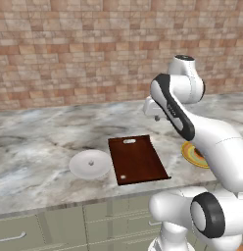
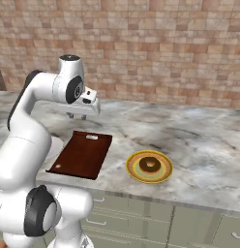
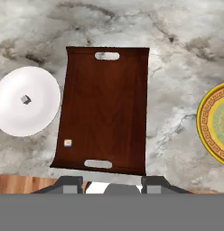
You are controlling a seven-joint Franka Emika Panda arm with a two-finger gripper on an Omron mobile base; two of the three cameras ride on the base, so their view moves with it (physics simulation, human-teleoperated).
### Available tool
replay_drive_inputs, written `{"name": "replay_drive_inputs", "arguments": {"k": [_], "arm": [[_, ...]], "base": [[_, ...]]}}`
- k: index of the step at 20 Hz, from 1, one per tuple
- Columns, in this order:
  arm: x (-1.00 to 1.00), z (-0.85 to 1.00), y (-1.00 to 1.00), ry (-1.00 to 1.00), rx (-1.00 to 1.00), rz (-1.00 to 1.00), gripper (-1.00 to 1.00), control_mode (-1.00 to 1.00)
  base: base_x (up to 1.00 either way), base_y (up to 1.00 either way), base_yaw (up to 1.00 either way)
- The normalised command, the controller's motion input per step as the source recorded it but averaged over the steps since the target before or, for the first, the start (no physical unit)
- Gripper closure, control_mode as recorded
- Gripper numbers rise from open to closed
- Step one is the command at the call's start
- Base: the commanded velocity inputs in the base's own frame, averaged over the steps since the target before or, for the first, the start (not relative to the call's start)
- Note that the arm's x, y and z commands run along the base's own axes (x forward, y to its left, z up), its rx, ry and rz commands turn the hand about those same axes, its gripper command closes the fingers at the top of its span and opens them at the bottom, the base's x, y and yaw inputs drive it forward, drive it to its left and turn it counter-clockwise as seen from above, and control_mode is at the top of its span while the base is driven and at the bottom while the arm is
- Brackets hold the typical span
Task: Move the dessert items from the plates to the tray.
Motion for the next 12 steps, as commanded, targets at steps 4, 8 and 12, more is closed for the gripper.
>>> {"name": "replay_drive_inputs", "arguments": {"k": [4, 8, 12], "arm": [[0.00, -0.03, 0.07, 0.00, 0.00, 0.00, -1.00, -1.00], [0.01, -0.25, 0.48, 0.00, 0.00, 0.06, -1.00, -1.00], [0.06, -0.30, 0.55, 0.00, 0.00, 0.09, -1.00, -1.00]], "base": [[0.00, 0.00, 0.00], [0.00, 0.00, 0.00], [0.00, 0.00, 0.00]]}}
